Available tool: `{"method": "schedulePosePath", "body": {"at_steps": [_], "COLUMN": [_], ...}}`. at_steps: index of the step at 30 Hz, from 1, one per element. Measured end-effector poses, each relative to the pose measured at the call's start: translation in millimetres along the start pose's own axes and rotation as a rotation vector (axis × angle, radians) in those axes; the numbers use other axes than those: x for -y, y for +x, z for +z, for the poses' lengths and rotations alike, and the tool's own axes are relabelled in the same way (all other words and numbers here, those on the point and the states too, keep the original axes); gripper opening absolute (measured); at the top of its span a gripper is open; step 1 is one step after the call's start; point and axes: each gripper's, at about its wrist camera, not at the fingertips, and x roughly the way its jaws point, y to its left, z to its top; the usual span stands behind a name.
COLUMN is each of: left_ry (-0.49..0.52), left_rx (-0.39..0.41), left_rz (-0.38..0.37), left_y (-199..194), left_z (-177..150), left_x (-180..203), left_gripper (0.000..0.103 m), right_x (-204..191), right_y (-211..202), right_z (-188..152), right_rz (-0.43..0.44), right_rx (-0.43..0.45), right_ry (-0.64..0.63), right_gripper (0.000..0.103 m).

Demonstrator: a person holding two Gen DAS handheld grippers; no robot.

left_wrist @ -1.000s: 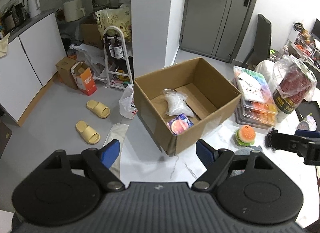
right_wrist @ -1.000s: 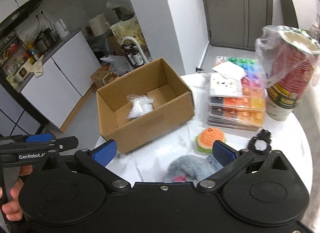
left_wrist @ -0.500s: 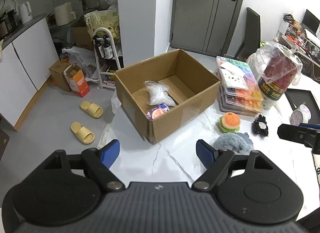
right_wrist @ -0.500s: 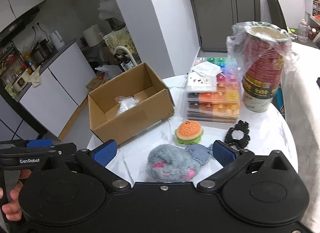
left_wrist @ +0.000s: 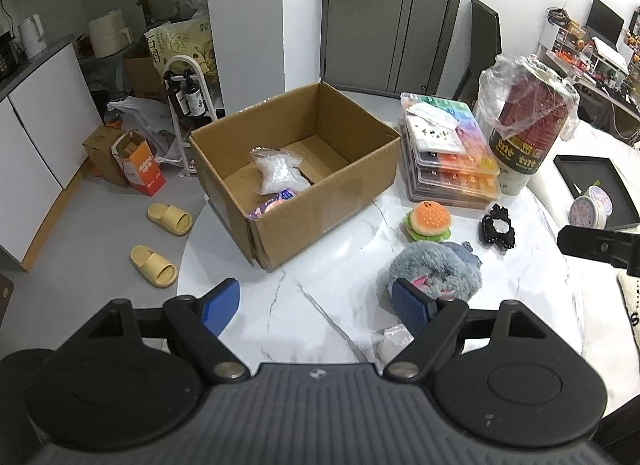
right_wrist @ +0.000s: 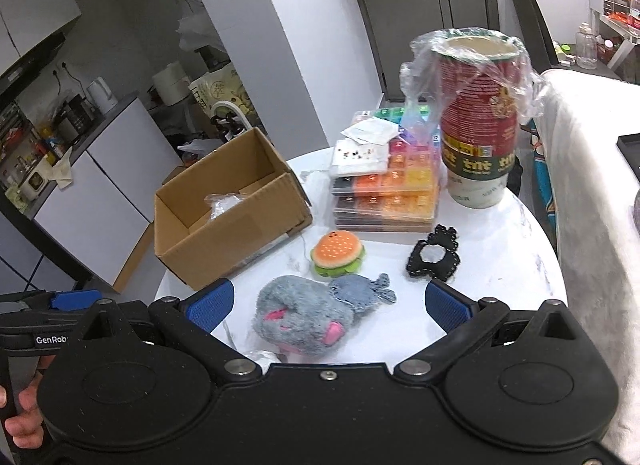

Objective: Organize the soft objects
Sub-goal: 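Move the left tool to the white wrapped bundle while the right tool approaches the black scrunchie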

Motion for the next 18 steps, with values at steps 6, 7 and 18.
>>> {"method": "schedulePosePath", "body": {"at_steps": [6, 7, 18], "left_ry": [-0.008, -0.011, -0.049], "left_rx": [-0.011, -0.013, -0.048], "left_rz": [0.008, 0.008, 0.031], "left_y": [4.3, 5.0, 19.8], "left_z": [-4.9, -5.9, -18.8], "left_x": [6.7, 7.4, 16.8], "left_gripper": [0.082, 0.082, 0.082], "right_x": [11.7, 13.4, 31.6], "right_y": [6.3, 7.4, 24.6], "right_z": [-3.1, -3.5, -3.6], "right_rz": [-0.011, -0.014, -0.023], "right_rx": [-0.008, -0.01, -0.045], "right_ry": [-0.025, -0.029, -0.069], "right_gripper": [0.103, 0.103, 0.103]}}
